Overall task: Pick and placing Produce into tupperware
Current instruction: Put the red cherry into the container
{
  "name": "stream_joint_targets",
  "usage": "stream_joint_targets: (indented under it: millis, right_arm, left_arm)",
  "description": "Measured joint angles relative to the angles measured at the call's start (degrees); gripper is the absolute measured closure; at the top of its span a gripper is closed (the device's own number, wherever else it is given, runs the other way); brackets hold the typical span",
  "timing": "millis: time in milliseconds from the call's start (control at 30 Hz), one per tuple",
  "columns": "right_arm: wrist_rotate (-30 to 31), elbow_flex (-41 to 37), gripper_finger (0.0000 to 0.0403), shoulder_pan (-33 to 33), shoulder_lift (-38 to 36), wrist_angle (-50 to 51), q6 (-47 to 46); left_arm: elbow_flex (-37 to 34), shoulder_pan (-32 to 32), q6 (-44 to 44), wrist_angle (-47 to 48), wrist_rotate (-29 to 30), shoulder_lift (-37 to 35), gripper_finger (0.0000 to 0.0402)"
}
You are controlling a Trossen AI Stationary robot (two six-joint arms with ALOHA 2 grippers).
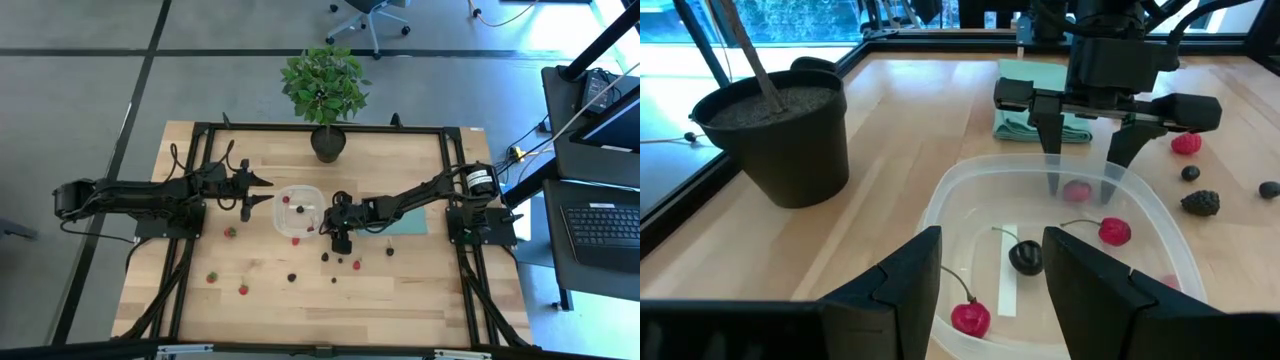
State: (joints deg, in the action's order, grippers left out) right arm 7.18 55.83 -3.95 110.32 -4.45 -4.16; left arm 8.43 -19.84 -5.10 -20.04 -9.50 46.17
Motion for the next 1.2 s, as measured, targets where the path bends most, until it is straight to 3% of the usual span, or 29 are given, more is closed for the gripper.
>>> stream_joint_targets:
  millis: [200, 667, 967, 1200]
  right_arm:
    - [0.0, 0.0, 0.0195, 0.0, 0.0, 0.0, 0.1]
    - [0.0, 0.0, 0.0305, 0.0, 0.0, 0.0, 0.1]
    - [0.0, 0.0, 0.0305, 0.0, -0.1, 0.5, 0.1]
    - [-0.2, 2.7, 0.0305, 0.0, -2.8, 15.6, -1.8]
  left_arm:
    - [0.0, 0.0, 0.0, 0.0, 0.0, 0.0, 0.0233]
    - [0.0, 0.0, 0.0, -0.1, 0.0, 0.0, 0.0233]
    - [0.0, 0.0, 0.0, -0.1, 0.0, 0.0, 0.0233]
    - [0.0, 0.0, 0.0, 0.0, 0.0, 0.0, 0.0233]
